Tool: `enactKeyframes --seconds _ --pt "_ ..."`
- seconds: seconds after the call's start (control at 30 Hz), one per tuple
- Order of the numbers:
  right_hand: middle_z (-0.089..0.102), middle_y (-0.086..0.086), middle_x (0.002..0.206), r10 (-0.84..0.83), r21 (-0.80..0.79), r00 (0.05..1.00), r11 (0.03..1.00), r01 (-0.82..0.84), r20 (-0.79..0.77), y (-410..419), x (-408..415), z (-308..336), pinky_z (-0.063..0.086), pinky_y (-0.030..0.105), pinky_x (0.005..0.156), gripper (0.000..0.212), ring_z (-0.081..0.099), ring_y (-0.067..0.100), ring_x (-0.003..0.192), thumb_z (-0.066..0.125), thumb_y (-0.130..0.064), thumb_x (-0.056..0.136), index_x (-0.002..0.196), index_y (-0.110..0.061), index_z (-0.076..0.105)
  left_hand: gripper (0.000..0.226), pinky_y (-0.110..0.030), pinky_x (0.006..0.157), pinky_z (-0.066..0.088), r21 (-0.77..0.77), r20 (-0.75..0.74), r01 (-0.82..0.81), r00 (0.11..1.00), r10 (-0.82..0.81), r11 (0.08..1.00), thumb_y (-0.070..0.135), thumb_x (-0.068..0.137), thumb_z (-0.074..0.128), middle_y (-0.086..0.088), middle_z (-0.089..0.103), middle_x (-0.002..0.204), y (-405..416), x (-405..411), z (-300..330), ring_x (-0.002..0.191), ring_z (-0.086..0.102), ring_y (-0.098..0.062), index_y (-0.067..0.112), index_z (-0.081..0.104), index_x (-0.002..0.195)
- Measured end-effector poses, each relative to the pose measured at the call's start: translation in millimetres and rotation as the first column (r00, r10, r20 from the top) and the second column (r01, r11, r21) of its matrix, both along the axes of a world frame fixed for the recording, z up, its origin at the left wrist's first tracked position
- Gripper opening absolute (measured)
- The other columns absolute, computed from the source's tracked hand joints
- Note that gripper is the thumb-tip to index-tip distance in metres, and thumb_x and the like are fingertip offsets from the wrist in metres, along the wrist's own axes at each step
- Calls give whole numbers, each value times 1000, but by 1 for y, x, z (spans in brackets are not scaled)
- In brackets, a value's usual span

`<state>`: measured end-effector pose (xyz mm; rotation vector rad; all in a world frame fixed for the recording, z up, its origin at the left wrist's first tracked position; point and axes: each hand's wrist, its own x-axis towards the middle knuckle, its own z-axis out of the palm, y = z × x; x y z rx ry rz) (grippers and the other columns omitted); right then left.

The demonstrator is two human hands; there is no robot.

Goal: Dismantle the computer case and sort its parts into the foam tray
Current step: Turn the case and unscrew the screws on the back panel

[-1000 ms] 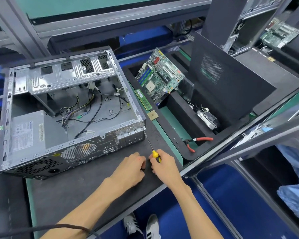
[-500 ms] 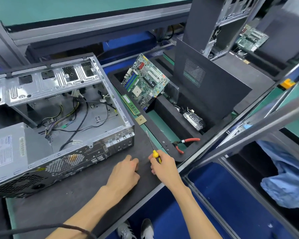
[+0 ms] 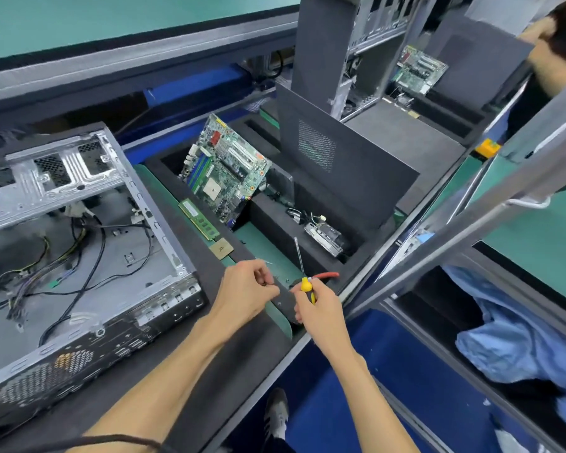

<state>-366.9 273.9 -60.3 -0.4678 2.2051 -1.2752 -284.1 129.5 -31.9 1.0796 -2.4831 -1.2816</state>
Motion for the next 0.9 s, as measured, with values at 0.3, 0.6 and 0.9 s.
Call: enactKeyframes --seconds 0.3,0.6,0.9 --pt "62 22 81 -19 -15 999 1000 19 -37 -9 -63 -4 53 46 68 17 56 32 66 53 -30 100 87 -25 62 15 -33 66 55 -75 276 278 929 -247 958 8 72 68 0 65 76 -29 -95 -21 74 63 -20 18 57 68" --pt "62 16 77 3 -11 1000 1000 -3 -2 -23 -101 -8 54 46 70 22 59 35 71 54 -31 101 82 -40 60 20 -34 73 58 -17 464 434 801 -377 901 1 81 57 -3 70 83 -45 -126 -48 81 68 -22 17 64 72" --pt "60 17 79 43 -35 998 999 -42 44 -37 -110 -7 53 50 66 23 50 19 61 52 -29 101 83 -39 61 34 -33 84 57 7 427 305 860 -279 952 -5 83 50 -3 68 102 -58 -126 -50 90 68 -23 17 75 91"
